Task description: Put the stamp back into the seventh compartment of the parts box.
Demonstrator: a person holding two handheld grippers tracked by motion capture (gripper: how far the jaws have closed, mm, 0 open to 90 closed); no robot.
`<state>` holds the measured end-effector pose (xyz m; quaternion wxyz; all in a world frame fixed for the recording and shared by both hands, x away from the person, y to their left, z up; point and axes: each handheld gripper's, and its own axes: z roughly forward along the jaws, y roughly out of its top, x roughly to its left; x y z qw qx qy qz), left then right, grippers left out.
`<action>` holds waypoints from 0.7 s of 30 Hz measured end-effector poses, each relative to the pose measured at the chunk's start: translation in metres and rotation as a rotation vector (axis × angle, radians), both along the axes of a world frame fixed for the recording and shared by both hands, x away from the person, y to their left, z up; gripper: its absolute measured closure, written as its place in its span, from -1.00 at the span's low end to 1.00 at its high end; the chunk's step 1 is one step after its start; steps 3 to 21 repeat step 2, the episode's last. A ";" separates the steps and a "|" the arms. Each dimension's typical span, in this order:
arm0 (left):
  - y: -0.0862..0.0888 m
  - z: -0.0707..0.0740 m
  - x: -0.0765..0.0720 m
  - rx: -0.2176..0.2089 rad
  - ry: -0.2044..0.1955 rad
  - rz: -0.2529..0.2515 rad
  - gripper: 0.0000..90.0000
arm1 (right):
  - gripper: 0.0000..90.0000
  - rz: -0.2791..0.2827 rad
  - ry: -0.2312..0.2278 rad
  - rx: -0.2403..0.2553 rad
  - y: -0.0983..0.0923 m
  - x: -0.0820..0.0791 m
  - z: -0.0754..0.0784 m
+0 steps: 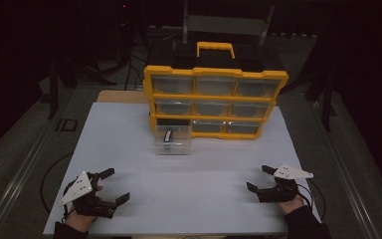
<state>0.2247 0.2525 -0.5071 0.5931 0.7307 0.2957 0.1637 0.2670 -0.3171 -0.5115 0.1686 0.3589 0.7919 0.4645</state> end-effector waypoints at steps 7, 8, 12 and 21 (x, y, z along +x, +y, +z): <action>0.000 0.000 0.000 0.003 0.004 0.002 -1.00 | -0.82 0.002 -0.001 0.000 0.001 0.000 0.000; 0.000 0.000 0.000 0.003 0.004 0.002 -1.00 | -0.82 0.002 -0.001 0.000 0.001 0.000 0.000; 0.000 0.000 0.000 0.003 0.004 0.002 -1.00 | -0.82 0.002 -0.001 0.000 0.001 0.000 0.000; 0.000 0.000 0.000 0.003 0.004 0.002 -1.00 | -0.82 0.002 -0.001 0.000 0.001 0.000 0.000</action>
